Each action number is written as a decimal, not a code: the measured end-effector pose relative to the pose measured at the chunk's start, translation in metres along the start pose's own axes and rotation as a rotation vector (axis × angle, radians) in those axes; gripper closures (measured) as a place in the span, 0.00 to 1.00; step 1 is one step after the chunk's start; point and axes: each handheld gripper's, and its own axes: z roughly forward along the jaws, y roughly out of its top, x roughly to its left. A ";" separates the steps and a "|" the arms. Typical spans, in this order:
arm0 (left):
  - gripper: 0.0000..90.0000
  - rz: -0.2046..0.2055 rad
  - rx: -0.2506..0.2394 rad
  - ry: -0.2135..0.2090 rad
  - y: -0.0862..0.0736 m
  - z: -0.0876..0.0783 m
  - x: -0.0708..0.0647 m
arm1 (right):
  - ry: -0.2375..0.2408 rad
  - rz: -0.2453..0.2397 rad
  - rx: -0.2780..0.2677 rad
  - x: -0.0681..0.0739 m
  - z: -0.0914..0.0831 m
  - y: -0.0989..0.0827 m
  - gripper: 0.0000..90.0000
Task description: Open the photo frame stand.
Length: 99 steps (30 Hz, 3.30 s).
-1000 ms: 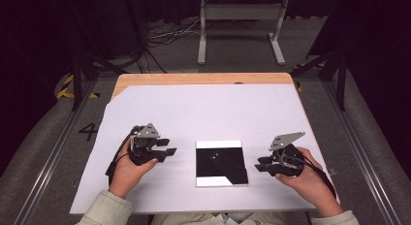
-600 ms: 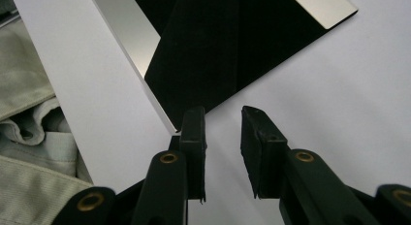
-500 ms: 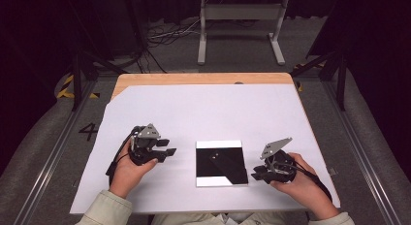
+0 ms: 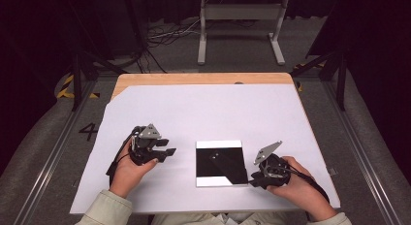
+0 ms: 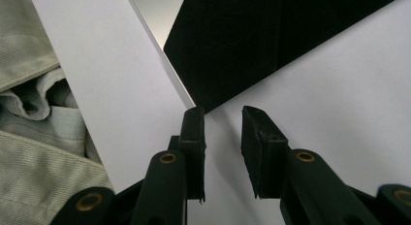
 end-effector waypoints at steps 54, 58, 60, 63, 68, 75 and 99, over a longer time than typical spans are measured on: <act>0.56 -0.003 -0.005 -0.018 -0.001 0.003 0.000 | 0.012 -0.055 -0.231 0.009 -0.024 0.008 1.00; 0.56 -0.006 -0.010 -0.021 -0.001 0.003 0.000 | 0.019 -0.039 -0.299 0.008 -0.026 0.008 1.00; 0.56 -0.011 -0.016 -0.025 -0.002 0.002 0.001 | 0.029 -0.031 -0.332 0.007 -0.027 0.008 1.00; 0.56 -0.025 -0.041 -0.044 -0.003 0.002 0.002 | 0.023 -0.025 -0.362 0.008 -0.027 0.009 1.00; 0.56 -0.078 -0.125 -0.091 -0.006 -0.002 0.006 | 0.006 -0.016 -0.385 0.010 -0.027 0.011 1.00; 0.53 -0.085 -0.125 -0.078 -0.007 0.000 0.006 | 0.000 -0.011 -0.403 0.012 -0.026 0.013 1.00; 0.53 -0.049 -0.102 -0.049 -0.006 0.001 0.004 | 0.059 -0.023 -0.350 0.010 -0.042 0.008 1.00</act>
